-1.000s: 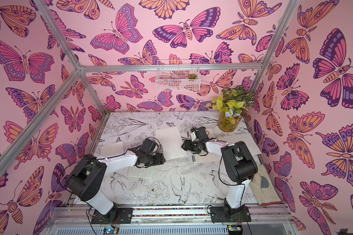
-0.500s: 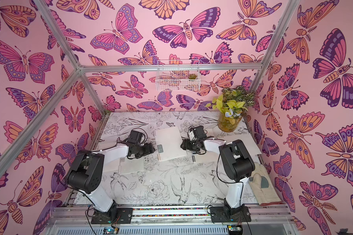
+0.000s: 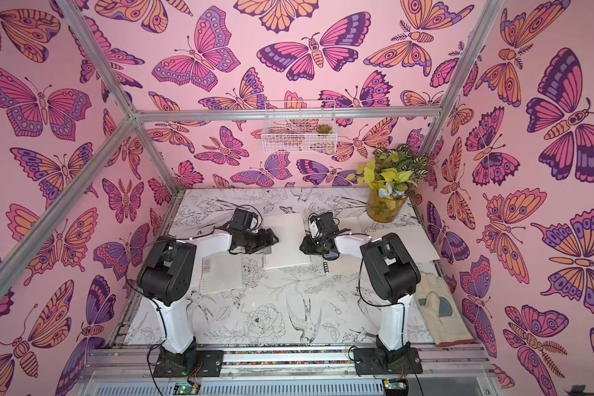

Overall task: Tear off pages from different notebooks
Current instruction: Open the notebook at the center of the board.

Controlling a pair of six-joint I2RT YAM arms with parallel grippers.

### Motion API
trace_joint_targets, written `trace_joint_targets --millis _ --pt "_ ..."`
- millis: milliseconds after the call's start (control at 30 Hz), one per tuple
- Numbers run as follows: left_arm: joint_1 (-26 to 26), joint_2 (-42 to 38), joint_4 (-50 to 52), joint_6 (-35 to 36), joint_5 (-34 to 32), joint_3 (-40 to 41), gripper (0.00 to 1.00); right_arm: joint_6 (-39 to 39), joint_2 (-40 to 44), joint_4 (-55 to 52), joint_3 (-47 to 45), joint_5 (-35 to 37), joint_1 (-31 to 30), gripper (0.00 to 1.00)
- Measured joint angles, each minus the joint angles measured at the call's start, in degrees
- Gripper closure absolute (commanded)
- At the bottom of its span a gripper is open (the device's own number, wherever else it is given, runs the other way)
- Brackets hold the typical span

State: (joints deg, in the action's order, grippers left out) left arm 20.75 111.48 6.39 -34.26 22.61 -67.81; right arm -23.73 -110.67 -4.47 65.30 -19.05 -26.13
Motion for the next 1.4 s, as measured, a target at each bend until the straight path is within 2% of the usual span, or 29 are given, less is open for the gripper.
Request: trace_joint_targets --millis 333,533,600,667,767,833,900,1067,1233,1400 --pt "0.4 -1.9 -0.2 -1.2 1.5 2.6 0.17 1.5 7.7 -2.8 -1.2 3.7 -3.5 0.58" --pt "1.3 -4.5 -3.0 -2.5 5.0 7.4 0.17 -1.2 9.0 3.5 -3.6 -2.9 -4.4 0.49" --pt "1.4 -5.3 -4.7 -3.2 5.7 9.1 0.16 -3.2 9.0 6.3 -4.4 -5.6 -4.4 0.49" --pt "1.3 -6.1 -6.0 -3.8 6.2 10.6 0.16 -5.1 8.9 8.5 -4.9 -7.6 -4.4 0.55" --pt "0.4 -7.0 -7.7 -4.5 6.8 12.3 0.15 -6.9 8.5 10.3 -4.9 -9.1 -4.4 0.7" --pt "-0.5 -7.9 -8.6 -5.0 7.8 13.5 0.12 -7.5 8.5 10.3 -4.9 -8.9 -4.5 0.73" --pt "-1.5 -9.5 -9.6 -5.4 8.5 15.2 0.0 -7.1 8.6 9.2 -4.9 -7.5 -5.0 0.75" --pt "-5.6 -16.4 -12.2 -7.7 9.1 19.8 0.0 -3.6 9.4 2.3 -2.7 -0.5 -8.6 0.78" --pt "-8.0 -22.6 -18.6 -11.5 8.4 22.1 0.0 0.5 10.2 -4.6 2.9 7.8 -14.0 0.69" --pt "-10.1 -24.0 -23.6 -16.1 8.5 21.3 0.0 4.4 9.8 -9.1 8.7 12.5 -20.2 0.51"
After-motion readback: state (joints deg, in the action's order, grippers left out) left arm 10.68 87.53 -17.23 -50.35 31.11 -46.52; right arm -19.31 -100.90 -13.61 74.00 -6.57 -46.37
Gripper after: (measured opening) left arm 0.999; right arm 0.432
